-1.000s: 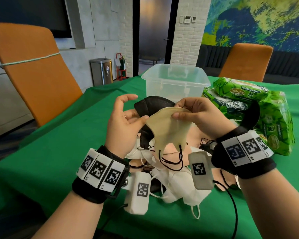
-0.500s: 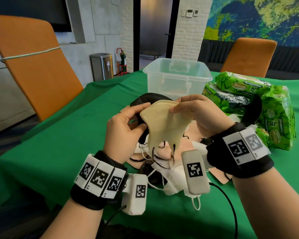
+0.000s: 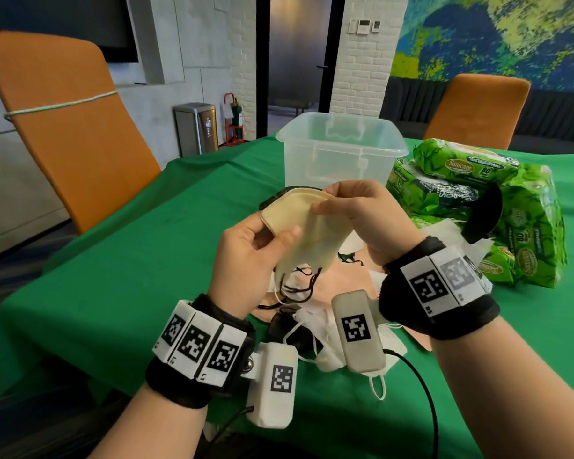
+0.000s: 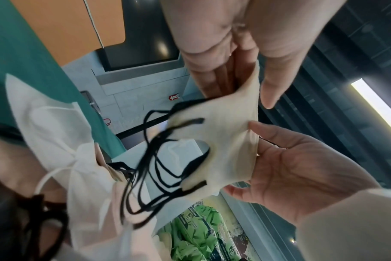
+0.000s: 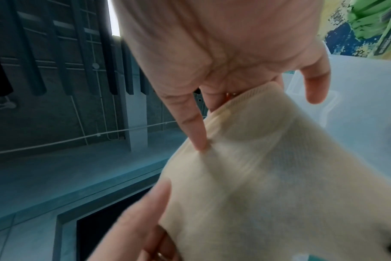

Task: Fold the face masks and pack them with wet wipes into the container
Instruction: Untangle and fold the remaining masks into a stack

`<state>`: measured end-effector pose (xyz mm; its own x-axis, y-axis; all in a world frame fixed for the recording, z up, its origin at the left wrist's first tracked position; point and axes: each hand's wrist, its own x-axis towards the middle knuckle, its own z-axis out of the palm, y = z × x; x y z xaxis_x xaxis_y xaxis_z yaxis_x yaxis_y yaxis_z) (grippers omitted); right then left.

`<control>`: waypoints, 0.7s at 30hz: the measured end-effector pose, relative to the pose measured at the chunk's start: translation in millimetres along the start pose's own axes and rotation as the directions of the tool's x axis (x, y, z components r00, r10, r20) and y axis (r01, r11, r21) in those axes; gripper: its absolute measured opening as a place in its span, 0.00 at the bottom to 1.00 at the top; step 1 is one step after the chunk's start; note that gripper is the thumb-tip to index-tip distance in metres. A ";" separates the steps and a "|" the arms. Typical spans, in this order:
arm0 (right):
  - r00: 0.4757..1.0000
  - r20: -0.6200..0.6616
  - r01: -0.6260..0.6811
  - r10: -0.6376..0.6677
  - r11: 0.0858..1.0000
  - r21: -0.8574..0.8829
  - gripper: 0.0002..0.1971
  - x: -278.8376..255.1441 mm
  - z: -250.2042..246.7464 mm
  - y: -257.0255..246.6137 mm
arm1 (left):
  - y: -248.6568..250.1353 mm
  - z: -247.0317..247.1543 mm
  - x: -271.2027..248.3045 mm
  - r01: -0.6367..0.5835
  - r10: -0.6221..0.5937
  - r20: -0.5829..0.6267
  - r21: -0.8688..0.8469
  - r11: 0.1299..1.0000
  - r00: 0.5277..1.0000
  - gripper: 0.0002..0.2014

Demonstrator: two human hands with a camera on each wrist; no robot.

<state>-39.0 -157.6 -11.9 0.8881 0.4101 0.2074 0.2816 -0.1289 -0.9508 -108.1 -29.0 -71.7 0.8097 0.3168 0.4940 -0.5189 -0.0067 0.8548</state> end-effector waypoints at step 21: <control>0.995 0.068 0.074 -0.075 0.997 0.005 0.15 -7.3 -10.5 24.2 | -9.9 -2.8 -0.9 -0.025 0.024 0.012 0.195 0.980 1.000 0.20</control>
<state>-34.9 -173.2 -34.0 0.8380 0.4790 0.2616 0.3452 -0.0939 -0.9338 -104.5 -26.5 -81.1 0.8005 0.3052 0.5158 -0.4758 -0.1997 0.8566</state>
